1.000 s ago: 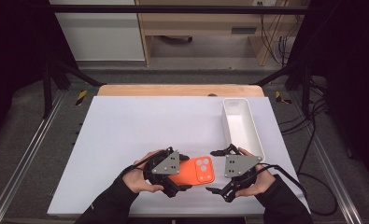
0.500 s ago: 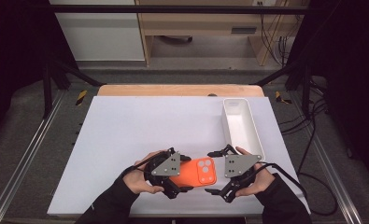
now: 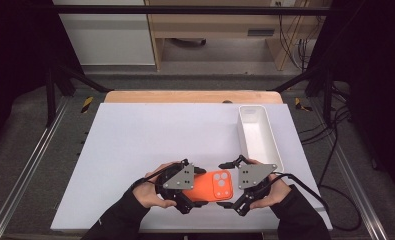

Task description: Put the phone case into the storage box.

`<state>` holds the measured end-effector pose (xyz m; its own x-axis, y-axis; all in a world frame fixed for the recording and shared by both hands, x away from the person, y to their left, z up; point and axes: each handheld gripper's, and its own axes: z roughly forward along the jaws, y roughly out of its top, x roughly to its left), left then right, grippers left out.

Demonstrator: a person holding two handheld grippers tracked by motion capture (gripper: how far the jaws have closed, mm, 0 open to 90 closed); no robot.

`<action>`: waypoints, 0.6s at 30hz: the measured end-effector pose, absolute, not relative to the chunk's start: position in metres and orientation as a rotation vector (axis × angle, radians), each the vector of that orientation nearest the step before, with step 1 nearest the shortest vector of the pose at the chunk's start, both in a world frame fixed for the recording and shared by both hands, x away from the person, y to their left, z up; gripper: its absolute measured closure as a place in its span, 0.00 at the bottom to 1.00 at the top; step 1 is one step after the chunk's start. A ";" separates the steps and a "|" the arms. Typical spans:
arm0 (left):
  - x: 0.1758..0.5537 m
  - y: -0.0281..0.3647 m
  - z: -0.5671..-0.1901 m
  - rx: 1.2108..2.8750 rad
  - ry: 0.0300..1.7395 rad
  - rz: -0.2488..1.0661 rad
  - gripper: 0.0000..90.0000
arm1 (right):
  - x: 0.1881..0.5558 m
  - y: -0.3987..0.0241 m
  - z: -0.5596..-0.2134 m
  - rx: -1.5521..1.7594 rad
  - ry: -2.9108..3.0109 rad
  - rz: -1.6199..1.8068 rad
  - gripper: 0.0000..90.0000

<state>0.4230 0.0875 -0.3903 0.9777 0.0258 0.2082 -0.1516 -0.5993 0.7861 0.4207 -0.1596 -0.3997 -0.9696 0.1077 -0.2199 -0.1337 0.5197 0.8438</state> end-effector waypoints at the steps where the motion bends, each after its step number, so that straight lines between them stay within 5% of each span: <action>1: 0.423 0.087 -0.390 2.201 -0.088 0.246 0.17 | 0.421 -0.159 -0.400 -0.024 2.520 1.430 0.03; 18: 0.422 0.086 -0.392 2.200 -0.106 0.230 0.17 | 0.421 -0.155 -0.406 -0.074 2.519 1.447 0.10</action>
<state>0.4224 0.0856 -0.3917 0.9792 0.0072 0.2029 -0.1587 -0.5966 0.7867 0.4214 -0.1554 -0.4061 -0.9711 0.0727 -0.2275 -0.1599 0.5096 0.8454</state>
